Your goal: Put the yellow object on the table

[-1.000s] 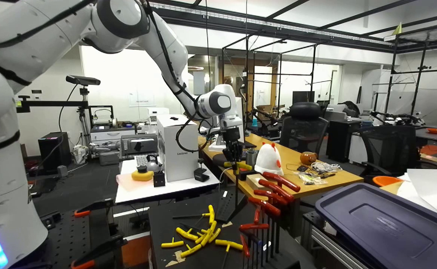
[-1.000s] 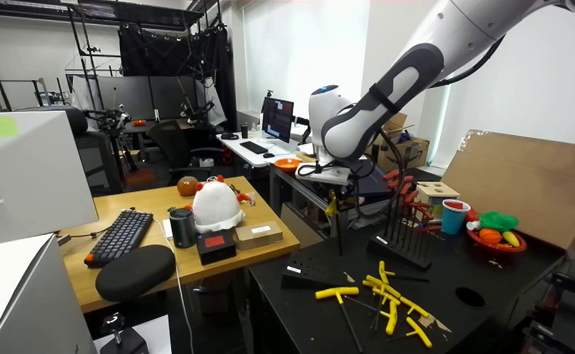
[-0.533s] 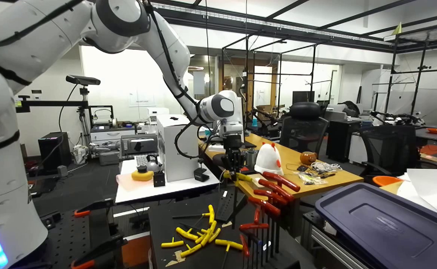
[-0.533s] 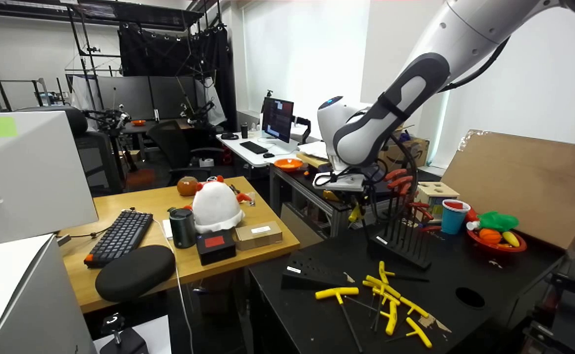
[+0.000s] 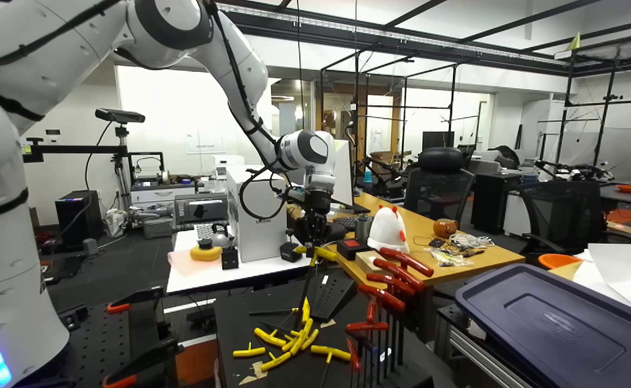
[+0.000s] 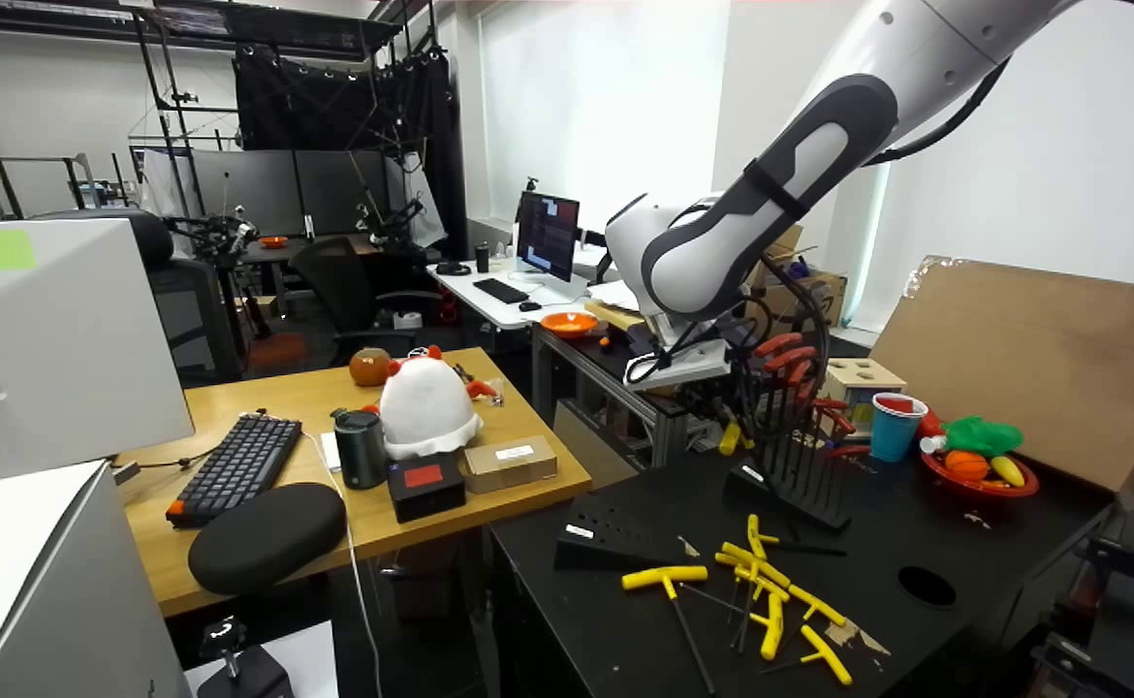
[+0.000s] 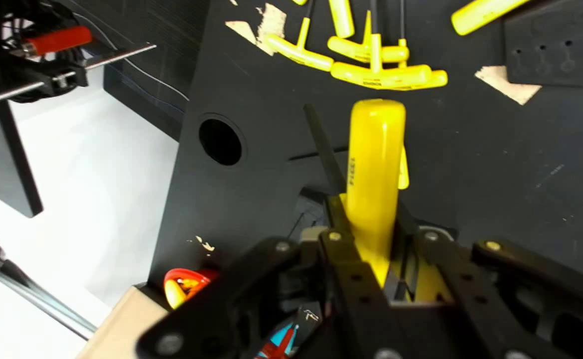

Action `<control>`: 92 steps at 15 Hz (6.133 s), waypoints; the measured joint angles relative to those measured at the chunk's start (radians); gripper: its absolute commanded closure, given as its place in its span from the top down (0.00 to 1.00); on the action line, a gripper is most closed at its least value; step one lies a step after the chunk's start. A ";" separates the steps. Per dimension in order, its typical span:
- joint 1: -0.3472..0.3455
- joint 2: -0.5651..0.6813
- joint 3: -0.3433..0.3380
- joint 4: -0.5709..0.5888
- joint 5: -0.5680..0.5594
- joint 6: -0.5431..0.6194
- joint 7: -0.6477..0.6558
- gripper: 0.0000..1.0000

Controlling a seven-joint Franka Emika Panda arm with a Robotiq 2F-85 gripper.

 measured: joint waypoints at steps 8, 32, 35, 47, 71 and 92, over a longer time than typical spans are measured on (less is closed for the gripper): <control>-0.070 0.016 0.079 0.005 0.022 -0.198 -0.078 0.06; -0.070 0.600 0.125 0.624 0.125 -0.487 -0.230 0.06; -0.045 0.634 0.124 0.671 0.107 -0.497 -0.263 0.06; 0.028 0.711 0.115 0.754 -0.041 -0.403 -0.274 0.85; -0.315 0.396 0.415 0.548 0.147 -0.195 -0.775 1.00; -0.390 -0.007 0.250 0.089 0.424 -0.141 -1.474 1.00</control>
